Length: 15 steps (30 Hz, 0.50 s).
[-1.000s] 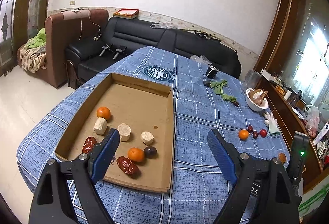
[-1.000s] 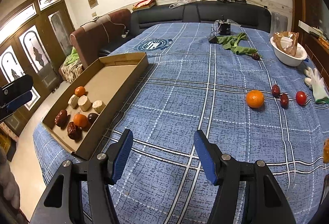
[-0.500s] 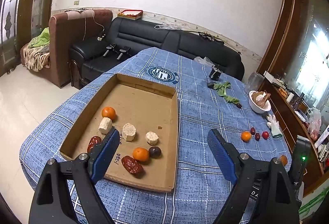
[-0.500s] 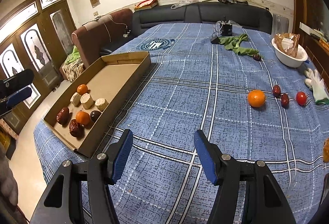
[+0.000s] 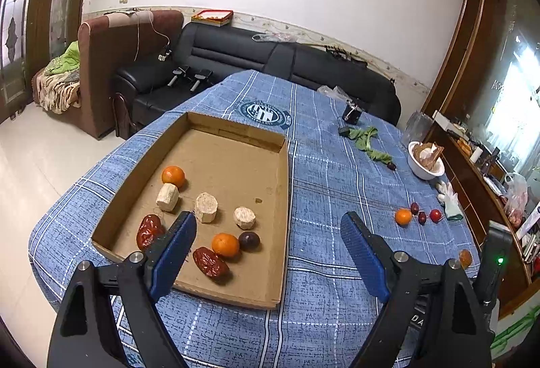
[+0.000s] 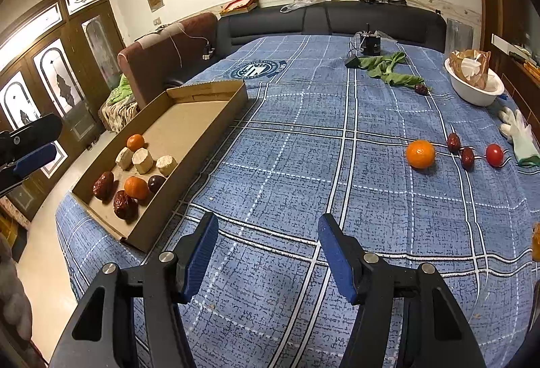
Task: Organize fruits
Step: 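Move both open tools back toward the remaining fruit on the table, then grasp the last orange with the left tool while the right tool grasps the red tomato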
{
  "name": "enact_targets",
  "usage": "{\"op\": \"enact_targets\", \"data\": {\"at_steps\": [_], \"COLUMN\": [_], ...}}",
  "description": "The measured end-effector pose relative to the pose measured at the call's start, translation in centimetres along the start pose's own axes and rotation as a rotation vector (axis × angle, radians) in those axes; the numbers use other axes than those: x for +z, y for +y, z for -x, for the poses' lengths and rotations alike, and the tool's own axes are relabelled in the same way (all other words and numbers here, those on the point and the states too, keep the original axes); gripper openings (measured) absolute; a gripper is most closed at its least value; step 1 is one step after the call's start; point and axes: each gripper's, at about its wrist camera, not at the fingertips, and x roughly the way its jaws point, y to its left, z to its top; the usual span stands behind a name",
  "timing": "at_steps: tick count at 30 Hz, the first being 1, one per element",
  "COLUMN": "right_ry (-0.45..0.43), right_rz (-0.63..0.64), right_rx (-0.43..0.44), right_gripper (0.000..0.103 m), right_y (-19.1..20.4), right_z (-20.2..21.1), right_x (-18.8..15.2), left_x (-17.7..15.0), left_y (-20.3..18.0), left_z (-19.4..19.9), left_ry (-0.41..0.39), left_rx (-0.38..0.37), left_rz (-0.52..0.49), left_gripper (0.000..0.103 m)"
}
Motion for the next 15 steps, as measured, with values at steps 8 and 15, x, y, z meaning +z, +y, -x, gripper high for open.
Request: {"op": "enact_targets", "data": {"at_steps": [8, 15], "right_ry": [-0.091, -0.105], "right_rz": [-0.122, -0.31], "right_rx": [-0.163, -0.353], "right_gripper": [0.067, 0.066], "right_y": [-8.5, -18.9], "right_z": [6.1, 10.9], "right_x": [0.0, -1.3], "left_x": [-0.2, -1.3], "left_y": [-3.0, -9.5], "left_z": [-2.1, -5.8], "left_ry": [0.057, 0.156], "left_rx": [-0.068, -0.175], "left_rz": [-0.06, -0.191], "left_gripper": [0.087, 0.087]}}
